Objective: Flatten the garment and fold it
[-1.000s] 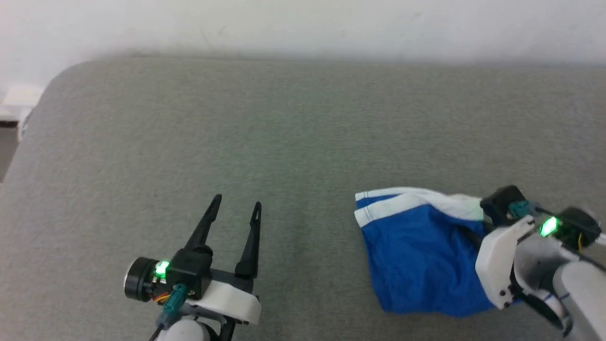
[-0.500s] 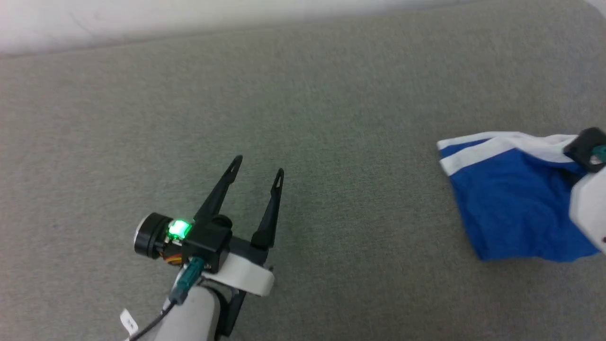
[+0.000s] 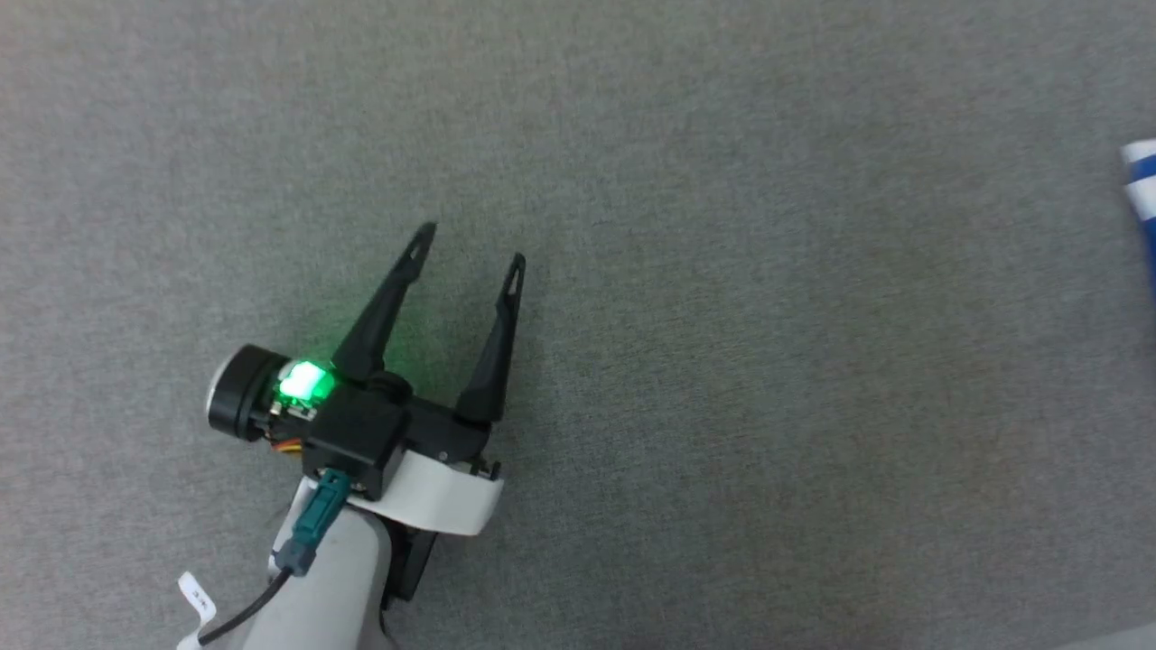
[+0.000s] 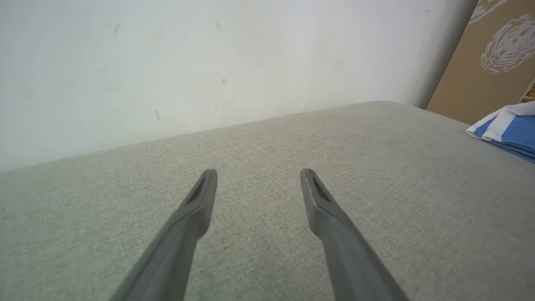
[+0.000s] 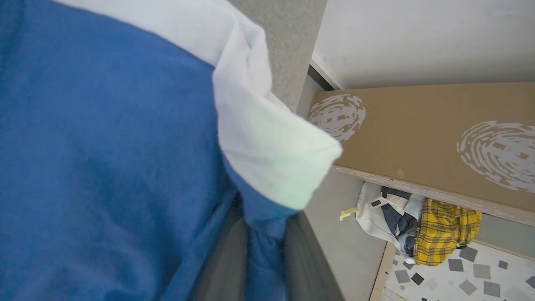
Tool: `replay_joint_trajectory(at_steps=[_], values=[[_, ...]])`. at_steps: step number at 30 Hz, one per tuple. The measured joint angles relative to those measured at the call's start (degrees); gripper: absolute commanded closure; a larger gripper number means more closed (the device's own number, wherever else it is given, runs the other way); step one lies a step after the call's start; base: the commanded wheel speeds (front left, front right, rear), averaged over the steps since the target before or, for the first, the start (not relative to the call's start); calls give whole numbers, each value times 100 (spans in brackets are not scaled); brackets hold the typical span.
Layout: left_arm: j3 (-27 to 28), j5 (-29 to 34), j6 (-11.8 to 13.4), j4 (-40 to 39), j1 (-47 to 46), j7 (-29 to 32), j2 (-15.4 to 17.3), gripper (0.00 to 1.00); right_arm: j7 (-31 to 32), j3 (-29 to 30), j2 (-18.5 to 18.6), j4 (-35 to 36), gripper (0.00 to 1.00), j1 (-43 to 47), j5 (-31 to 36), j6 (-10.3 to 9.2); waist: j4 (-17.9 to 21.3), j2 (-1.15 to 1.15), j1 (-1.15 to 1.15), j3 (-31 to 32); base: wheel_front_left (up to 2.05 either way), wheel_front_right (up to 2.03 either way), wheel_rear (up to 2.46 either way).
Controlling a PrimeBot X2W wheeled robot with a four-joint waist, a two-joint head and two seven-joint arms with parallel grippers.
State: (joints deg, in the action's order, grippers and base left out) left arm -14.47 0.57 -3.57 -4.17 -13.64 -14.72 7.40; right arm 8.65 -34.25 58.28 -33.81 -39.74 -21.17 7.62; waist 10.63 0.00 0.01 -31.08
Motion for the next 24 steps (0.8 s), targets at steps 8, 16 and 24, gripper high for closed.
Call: replay_joint_trajectory(at_steps=[8,16,24], values=[[-77,0,0,-355,-184,-27,3,0,-564,965,-68,-1395,100,-226,898,0,-105,0,-1,-539,0,0,0],[-189,-52,13,-333,-202,-43,-42,0,-1148,1490,-503,-2051,0,-251,1470,0,-302,0,-1,-569,0,0,0],[-151,-227,113,118,-67,-35,-85,0,-1683,1613,-543,-2408,0,-710,1895,0,-371,0,-1,82,0,0,0]])
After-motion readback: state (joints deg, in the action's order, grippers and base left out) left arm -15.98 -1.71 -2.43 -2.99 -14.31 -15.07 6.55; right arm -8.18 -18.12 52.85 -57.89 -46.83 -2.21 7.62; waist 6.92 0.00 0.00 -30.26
